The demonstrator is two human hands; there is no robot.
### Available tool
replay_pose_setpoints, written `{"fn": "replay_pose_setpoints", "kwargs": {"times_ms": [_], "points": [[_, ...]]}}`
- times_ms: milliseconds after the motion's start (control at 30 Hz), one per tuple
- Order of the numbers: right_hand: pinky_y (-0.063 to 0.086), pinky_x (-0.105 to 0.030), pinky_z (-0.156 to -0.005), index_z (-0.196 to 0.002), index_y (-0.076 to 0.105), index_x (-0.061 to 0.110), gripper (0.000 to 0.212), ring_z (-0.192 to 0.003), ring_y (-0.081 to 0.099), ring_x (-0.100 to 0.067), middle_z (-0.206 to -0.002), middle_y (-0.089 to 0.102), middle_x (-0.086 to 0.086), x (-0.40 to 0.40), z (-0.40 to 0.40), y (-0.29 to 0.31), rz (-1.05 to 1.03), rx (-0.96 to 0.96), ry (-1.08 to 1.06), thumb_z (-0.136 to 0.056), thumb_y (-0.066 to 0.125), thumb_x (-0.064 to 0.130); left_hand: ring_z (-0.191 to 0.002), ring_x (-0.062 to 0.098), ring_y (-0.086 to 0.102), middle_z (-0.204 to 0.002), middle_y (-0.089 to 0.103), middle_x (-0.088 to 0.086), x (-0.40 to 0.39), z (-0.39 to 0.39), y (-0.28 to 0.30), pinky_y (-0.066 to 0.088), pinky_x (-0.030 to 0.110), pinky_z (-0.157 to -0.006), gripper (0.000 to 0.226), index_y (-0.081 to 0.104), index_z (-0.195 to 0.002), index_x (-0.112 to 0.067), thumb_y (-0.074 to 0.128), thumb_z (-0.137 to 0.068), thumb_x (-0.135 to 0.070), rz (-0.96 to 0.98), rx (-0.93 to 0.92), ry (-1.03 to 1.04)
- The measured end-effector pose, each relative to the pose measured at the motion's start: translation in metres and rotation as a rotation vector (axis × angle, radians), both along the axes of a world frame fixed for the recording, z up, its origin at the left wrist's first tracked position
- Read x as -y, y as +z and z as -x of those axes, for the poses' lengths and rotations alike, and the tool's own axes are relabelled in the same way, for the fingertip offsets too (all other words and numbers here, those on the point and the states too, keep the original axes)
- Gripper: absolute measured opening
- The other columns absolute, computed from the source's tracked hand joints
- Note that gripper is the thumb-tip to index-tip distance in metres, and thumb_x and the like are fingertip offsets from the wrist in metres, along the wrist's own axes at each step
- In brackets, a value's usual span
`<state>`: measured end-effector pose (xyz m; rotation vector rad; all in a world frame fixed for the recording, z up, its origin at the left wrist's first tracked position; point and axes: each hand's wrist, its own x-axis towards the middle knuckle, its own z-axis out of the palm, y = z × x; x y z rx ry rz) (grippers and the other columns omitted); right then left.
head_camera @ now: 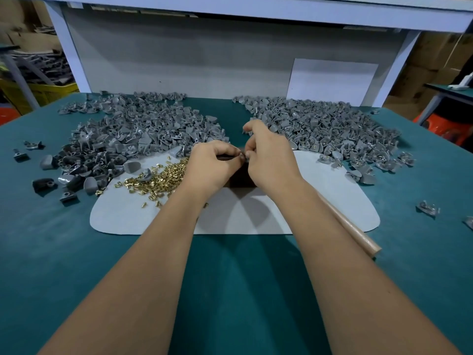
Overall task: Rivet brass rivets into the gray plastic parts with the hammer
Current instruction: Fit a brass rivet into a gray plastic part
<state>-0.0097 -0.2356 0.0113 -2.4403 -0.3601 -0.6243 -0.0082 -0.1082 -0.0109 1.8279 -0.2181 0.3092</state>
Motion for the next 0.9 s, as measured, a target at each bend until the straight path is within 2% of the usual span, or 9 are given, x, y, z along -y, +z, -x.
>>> {"fn": "replay_pose_setpoints", "kwargs": {"times_ms": [67,167,267,367,467,700,800,900], "points": [[0.045,-0.028,-0.080,-0.126,0.051,0.017,0.046,-0.086,0.058,-0.017,-0.085,0.064,0.004,0.002,0.001,-0.005,-0.117,-0.023,0.005,-0.085,0.054,-0.003,-0.091,0.020,0.069,-0.096,0.072,0.008,0.000,-0.001,0.000,0.056,0.032,-0.089,0.007,0.077,-0.088,-0.009,0.072,-0.085,-0.004,-0.029,0.015,0.009],[0.043,-0.020,-0.087,-0.124,0.054,0.014,0.036,-0.090,0.060,-0.013,-0.087,0.066,0.003,0.009,0.002,-0.006,-0.379,-0.135,0.057,-0.092,0.048,-0.002,-0.082,0.007,0.064,-0.092,0.071,0.004,-0.002,-0.002,0.002,0.048,0.009,-0.079,0.009,0.077,-0.088,-0.012,0.073,-0.085,-0.005,-0.091,0.047,0.005],[0.046,-0.018,-0.084,-0.108,0.059,0.013,0.032,-0.084,0.062,-0.009,-0.095,0.067,-0.002,0.016,0.006,-0.003,-0.558,-0.196,0.084,-0.093,0.039,-0.006,-0.083,0.005,0.062,-0.093,0.070,0.001,-0.004,-0.003,0.002,0.045,0.006,-0.077,0.008,0.078,-0.092,-0.010,0.073,-0.086,-0.008,-0.109,0.039,0.005],[0.044,-0.016,-0.079,-0.094,0.065,0.014,0.027,-0.088,0.061,-0.009,-0.095,0.066,0.001,0.016,0.007,0.001,-0.482,-0.186,0.051,-0.092,0.044,-0.002,-0.085,0.006,0.063,-0.094,0.072,0.001,-0.004,-0.003,0.003,0.046,0.008,-0.078,0.008,0.078,-0.091,-0.011,0.073,-0.086,-0.010,-0.120,0.045,0.003],[0.042,-0.013,-0.072,-0.091,0.070,0.012,0.019,-0.085,0.058,-0.009,-0.089,0.066,0.004,0.016,0.008,0.003,-0.391,-0.179,0.027,-0.092,0.052,0.007,-0.090,0.010,0.065,-0.097,0.073,0.002,-0.005,-0.003,0.004,0.049,0.014,-0.082,0.008,0.078,-0.092,-0.013,0.072,-0.086,-0.010,-0.126,0.041,0.001],[0.047,-0.024,-0.076,-0.084,0.070,0.014,0.005,-0.082,0.060,-0.013,-0.085,0.066,0.002,0.014,0.007,0.001,-0.305,-0.182,0.011,-0.086,0.066,0.012,-0.092,0.017,0.068,-0.096,0.073,0.004,-0.004,-0.002,0.004,0.054,0.032,-0.091,0.009,0.078,-0.092,-0.013,0.072,-0.086,-0.009,-0.128,0.033,0.002],[0.047,-0.028,-0.075,-0.077,0.066,0.016,0.009,-0.080,0.059,-0.016,-0.082,0.064,0.001,0.009,0.004,-0.001,-0.285,-0.163,-0.029,-0.084,0.067,0.012,-0.094,0.019,0.068,-0.095,0.073,0.005,-0.004,-0.002,0.004,0.054,0.038,-0.093,0.010,0.078,-0.092,-0.013,0.072,-0.086,-0.008,-0.132,0.038,-0.005],[0.041,-0.026,-0.069,-0.073,0.061,0.022,0.016,-0.078,0.052,-0.015,-0.079,0.058,0.005,0.003,0.002,0.002,-0.132,-0.125,-0.101,-0.085,0.065,0.013,-0.095,0.023,0.068,-0.094,0.073,0.006,-0.004,-0.002,0.003,0.053,0.042,-0.093,0.010,0.078,-0.091,-0.009,0.071,-0.086,-0.005,-0.119,0.054,-0.011]]}}
